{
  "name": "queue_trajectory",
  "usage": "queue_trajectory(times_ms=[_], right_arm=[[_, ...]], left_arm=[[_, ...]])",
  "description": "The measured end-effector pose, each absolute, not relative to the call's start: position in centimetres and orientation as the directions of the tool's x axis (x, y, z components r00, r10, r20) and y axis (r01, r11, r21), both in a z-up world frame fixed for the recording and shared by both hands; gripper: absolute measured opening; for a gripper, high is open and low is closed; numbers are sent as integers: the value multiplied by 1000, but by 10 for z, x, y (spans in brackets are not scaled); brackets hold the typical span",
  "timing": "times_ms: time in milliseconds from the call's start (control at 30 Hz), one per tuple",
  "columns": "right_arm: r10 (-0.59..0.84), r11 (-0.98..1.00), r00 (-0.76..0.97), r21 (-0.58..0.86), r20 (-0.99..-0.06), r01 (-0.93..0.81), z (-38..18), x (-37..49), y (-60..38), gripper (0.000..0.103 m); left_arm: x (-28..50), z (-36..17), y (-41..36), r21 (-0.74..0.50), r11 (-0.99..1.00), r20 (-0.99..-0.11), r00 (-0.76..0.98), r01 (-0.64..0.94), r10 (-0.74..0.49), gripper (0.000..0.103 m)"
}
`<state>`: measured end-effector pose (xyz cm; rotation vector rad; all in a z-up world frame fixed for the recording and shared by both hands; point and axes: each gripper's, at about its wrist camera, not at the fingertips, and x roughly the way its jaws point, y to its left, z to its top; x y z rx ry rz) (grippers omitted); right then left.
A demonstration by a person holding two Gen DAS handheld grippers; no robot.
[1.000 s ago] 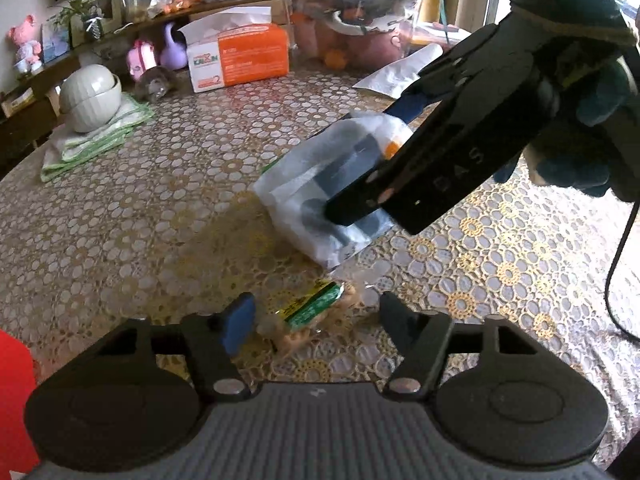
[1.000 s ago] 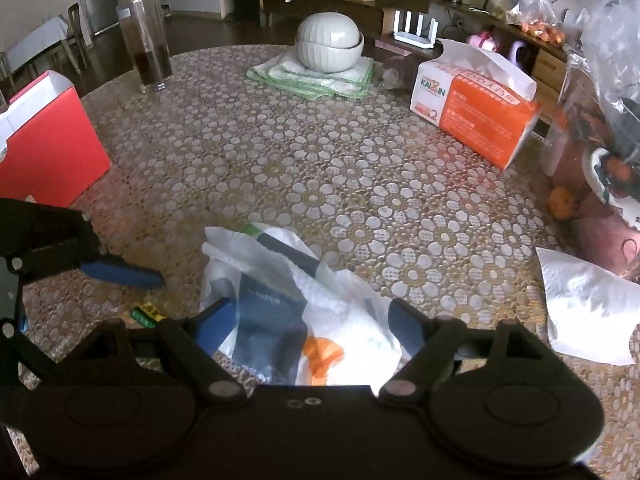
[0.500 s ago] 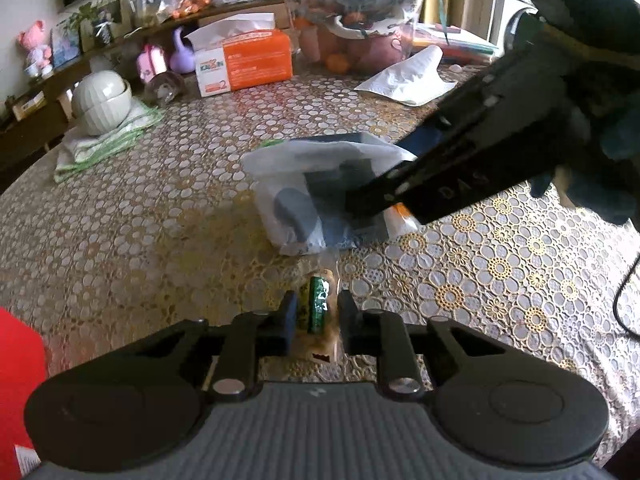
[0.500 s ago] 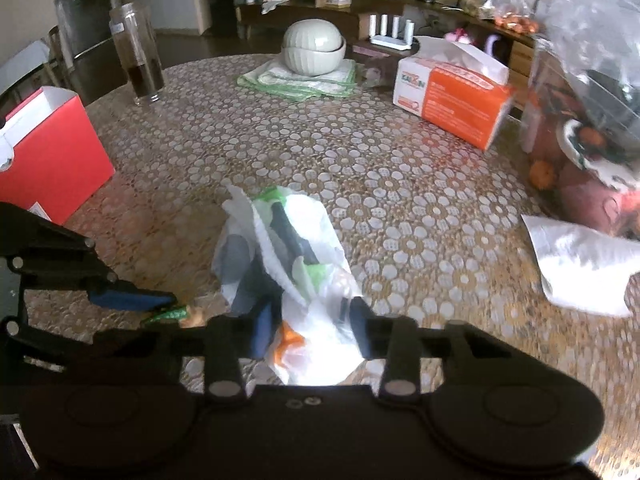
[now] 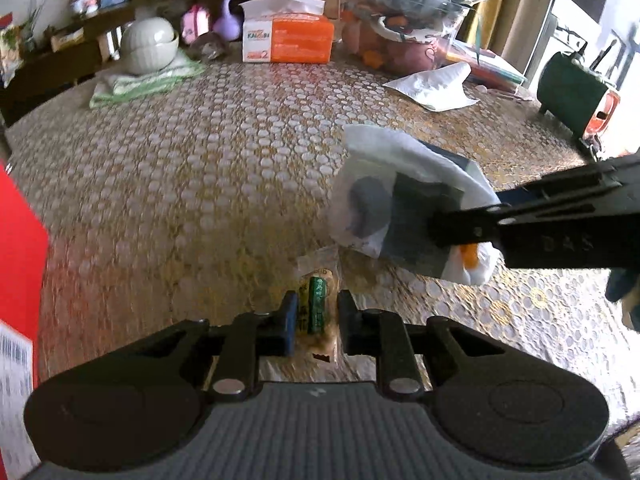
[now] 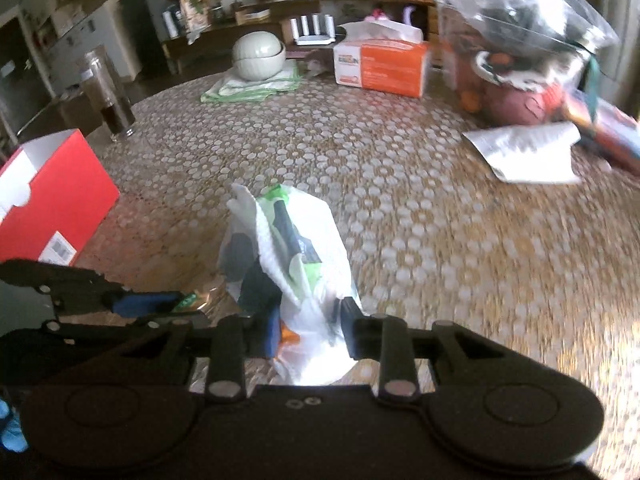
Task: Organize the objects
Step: 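Carry the small snack and white plastic bag over the shoebox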
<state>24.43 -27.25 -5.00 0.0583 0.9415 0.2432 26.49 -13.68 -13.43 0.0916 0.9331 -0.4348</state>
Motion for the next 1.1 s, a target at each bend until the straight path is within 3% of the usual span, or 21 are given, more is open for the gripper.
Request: queue_trajectory(times_ms=[567,1100], right_arm=[[216,970,609,241,-763,-43,-18,163,-252,30],[260,966,668,199,-698,-167,42,142,-173,30]], left_arm=[[207,-101,-106,-160,934,-767,556,321,-322,20],[175,-36,-31,-170,949,-681,664,266,-308,20]])
